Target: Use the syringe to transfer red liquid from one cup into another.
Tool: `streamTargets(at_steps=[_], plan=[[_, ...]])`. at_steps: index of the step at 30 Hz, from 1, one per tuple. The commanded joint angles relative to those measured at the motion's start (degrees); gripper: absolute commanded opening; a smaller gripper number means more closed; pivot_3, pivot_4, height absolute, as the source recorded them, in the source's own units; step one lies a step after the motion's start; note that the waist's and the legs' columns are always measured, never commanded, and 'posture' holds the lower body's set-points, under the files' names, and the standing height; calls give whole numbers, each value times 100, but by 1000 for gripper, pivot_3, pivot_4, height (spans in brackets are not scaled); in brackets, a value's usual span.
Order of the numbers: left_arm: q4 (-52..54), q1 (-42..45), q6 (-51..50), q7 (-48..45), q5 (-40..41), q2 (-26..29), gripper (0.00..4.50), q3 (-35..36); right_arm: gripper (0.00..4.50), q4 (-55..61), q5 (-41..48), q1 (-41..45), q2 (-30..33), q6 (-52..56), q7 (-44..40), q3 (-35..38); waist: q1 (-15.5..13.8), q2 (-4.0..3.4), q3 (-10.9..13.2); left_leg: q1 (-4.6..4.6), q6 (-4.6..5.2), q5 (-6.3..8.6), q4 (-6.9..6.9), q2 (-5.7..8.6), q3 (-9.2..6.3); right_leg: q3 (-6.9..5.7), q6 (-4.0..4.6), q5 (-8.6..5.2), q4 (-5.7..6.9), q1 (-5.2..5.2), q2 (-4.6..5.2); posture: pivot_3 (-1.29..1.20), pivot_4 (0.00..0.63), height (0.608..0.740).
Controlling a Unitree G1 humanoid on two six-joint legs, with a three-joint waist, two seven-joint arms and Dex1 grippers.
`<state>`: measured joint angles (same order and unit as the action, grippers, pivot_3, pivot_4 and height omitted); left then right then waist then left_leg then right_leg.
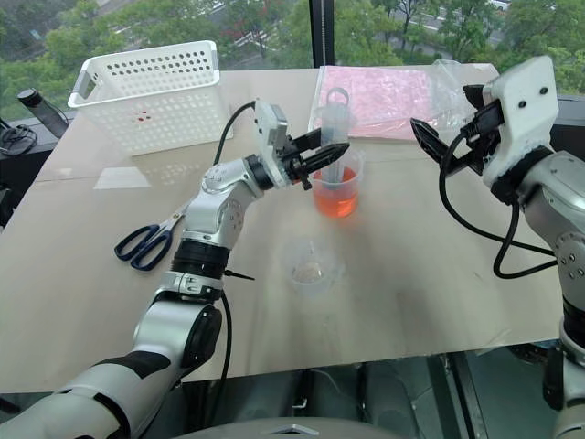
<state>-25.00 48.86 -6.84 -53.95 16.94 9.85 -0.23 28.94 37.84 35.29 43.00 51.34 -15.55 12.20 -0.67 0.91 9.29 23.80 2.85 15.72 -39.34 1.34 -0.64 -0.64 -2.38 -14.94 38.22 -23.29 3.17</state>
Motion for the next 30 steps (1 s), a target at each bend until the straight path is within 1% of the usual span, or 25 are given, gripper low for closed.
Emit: streamTargets(at_steps=[1, 3, 8, 12, 18, 21, 22, 23, 27, 30], plan=[[105, 35, 142, 86, -6, 9, 1382, 1, 4500, -63, 41, 618, -210, 357, 162, -256, 8, 0, 0, 0, 0, 0, 0, 0, 1, 2, 0, 0, 3, -2, 0, 0, 150, 740], [120, 13, 150, 107, 22, 14, 1382, 3, 4500, -147, -95, 986, -313, 627, 282, -527, 7, -1, 0, 3, 0, 0, 0, 0, 7, 6, 0, 0, 11, -10, 0, 0, 150, 740], [193, -50, 159, 167, 52, 13, 1382, 6, 4500, -356, -81, 1572, -779, 1012, 407, -767, 3, 0, 0, 5, 0, 0, 1, 0, 15, 13, 0, 0, 25, -21, 1, 0, 150, 740], [241, -110, 176, 235, 10, 45, 1382, -22, 4500, -387, -299, 1674, -1142, 1030, 481, -1104, 1, -1, 0, 5, 0, 0, 0, 2, 17, 14, 0, 0, 29, -24, 1, 0, 150, 740], [343, -160, 204, 266, -4, 86, 1382, -56, 4500, -544, -732, 1679, -1309, 985, 507, -1371, 5, -1, 0, 6, 0, 0, 0, 5, 19, 15, 0, 0, 36, -30, -2, 0, 150, 740], [405, -191, 208, 260, 33, 89, 1382, -58, 3682, -678, -961, 1709, -1378, 926, 510, -1445, 12, -1, 0, 6, -1, 0, 0, 5, 22, 15, 0, 0, 38, -32, -3, 0, 150, 740], [418, -201, 207, 263, 31, 93, 1382, -65, 3229, -711, -1007, 1728, -1409, 908, 491, -1447, 13, -1, 0, 6, -1, 0, 0, 5, 22, 15, 0, 0, 39, -32, -2, 0, 150, 740], [437, -218, 218, 257, 26, 96, 1382, -75, 2961, -736, -1035, 1750, -1443, 901, 466, -1451, 14, -1, 0, 6, -1, 0, 0, 5, 22, 15, 0, 0, 40, -33, -2, 0, 150, 740], [503, -269, 239, 262, -8, 85, 1382, -133, 2961, -823, -1114, 1836, -1694, 874, 421, -1509, 57, -1, 0, 6, -1, -1, 0, 5, 24, 16, 0, 0, 45, -35, -2, 0, 150, 740], [487, -261, 243, 297, -21, 85, 1382, -133, 2961, -753, -967, 1872, -1873, 1003, 339, -1366, 108, -1, 0, 5, -1, -1, -1, 5, 24, 17, 0, 0, 51, -37, -2, 0, 150, 740]])
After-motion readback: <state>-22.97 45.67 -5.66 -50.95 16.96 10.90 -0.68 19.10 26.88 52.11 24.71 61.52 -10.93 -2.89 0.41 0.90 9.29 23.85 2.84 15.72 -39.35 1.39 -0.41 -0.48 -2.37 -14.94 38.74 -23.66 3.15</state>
